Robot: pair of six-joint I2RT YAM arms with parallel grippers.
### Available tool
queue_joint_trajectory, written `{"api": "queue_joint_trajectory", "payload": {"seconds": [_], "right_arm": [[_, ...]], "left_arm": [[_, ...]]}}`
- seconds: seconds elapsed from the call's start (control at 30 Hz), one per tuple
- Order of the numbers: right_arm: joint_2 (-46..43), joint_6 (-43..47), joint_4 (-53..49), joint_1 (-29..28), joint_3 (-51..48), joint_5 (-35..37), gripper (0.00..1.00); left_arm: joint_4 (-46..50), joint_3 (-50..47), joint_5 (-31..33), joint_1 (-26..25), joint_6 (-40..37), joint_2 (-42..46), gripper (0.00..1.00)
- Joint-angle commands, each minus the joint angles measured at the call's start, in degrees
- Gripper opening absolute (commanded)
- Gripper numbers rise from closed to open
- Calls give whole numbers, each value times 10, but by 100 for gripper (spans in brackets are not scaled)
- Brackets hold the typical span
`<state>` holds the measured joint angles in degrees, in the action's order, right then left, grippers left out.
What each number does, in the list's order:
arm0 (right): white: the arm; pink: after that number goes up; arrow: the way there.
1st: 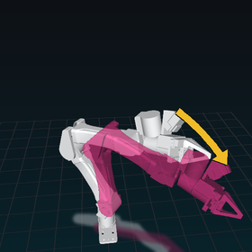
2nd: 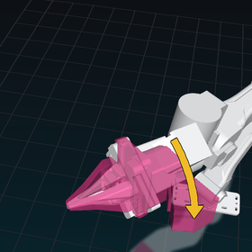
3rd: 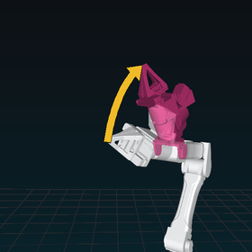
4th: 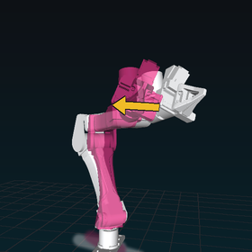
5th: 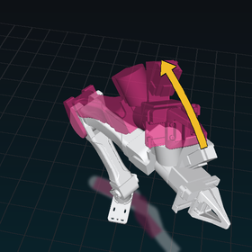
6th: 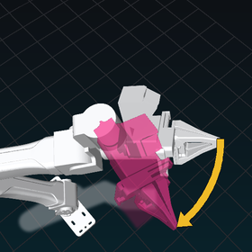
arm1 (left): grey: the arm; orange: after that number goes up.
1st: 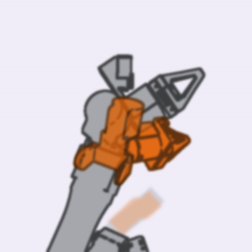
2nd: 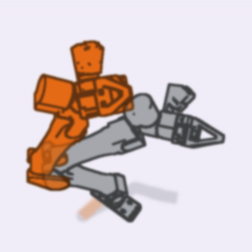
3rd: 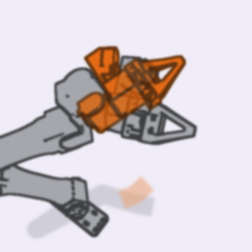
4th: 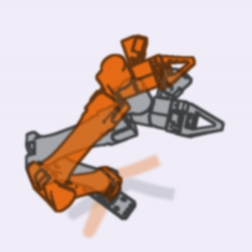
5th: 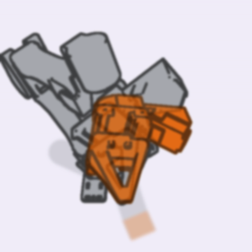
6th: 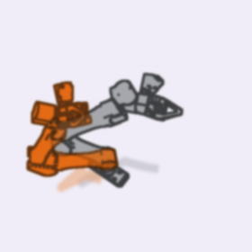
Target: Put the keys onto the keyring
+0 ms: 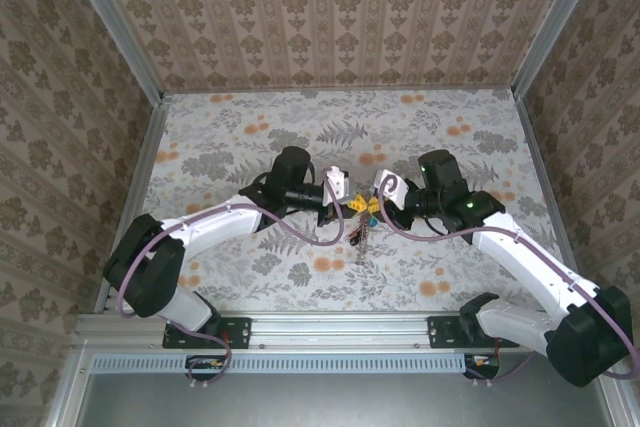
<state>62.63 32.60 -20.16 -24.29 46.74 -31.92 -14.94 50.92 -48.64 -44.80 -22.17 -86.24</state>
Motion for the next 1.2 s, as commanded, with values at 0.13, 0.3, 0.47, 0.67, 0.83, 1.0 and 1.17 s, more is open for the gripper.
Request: {"api": "queue_joint_trajectory", "payload": {"seconds": [0.13, 0.3, 0.47, 0.67, 0.83, 1.0, 1.17], "right_arm": [[0, -27, 94, 19, -34, -48, 21], [-2, -54, 130, 30, -49, -67, 13], [-6, -56, 112, 30, -36, -63, 1], [4, -28, 22, 28, 20, -42, 0], [16, 1, -53, 15, 64, -12, 0], [27, 15, -103, -8, 100, 33, 0], [32, 20, -141, -26, 122, 63, 0]], "left_arm": [[-194, -25, -64, 7, 106, 16, 0], [-215, -30, -68, 9, 120, 12, 0], [-188, -29, -59, 10, 107, 12, 0], [-25, -2, -24, 9, 8, 23, 11], [94, 39, 3, 7, -60, 19, 16], [121, 60, 6, 5, -73, 11, 19], [107, 61, 1, 2, -66, 9, 18]]}}
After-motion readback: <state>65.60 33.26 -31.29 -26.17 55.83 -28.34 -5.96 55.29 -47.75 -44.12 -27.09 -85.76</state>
